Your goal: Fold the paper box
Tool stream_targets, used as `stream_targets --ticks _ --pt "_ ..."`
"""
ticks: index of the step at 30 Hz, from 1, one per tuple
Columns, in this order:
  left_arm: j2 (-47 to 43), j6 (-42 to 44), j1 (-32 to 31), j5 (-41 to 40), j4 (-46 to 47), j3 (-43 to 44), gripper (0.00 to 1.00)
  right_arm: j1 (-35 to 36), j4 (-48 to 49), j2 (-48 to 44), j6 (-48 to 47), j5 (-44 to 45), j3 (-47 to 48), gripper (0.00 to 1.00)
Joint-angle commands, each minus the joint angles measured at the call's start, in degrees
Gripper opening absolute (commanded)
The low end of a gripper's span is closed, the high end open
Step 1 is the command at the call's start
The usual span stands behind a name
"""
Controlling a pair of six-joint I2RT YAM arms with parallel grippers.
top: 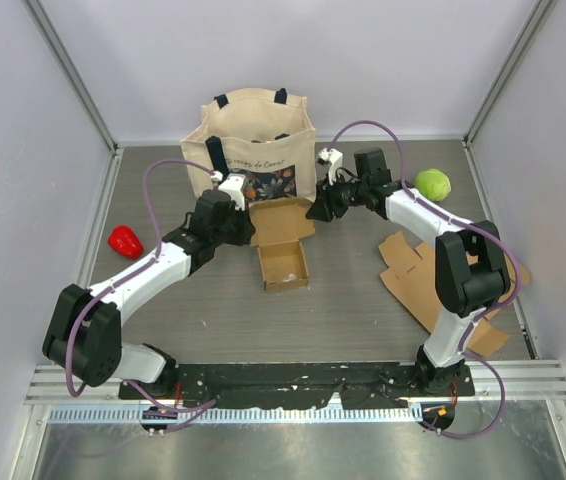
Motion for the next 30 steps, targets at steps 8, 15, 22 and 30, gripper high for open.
stream_targets --ticks 8,15,22,30 --pt "-0.80 -2.31 0.21 -1.34 -0.97 3.46 0.40 0.22 5.29 -1.75 5.31 -1.81 -0.63 0.24" --pt "0.78 -2.13 0.47 -3.45 -3.96 6.89 0.40 0.57 5.47 -2.28 5.75 -1.29 -0.98 0.24" --pt "2.09 -1.78 0.39 -3.54 -6.69 9.79 0.37 1.27 6.61 -2.90 6.98 -0.94 -1.51 0.22" --pt "3.07 -0.99 0.39 -3.27 -8.62 9.35 0.33 2.51 7.04 -2.81 7.77 2.49 -1.60 0.18"
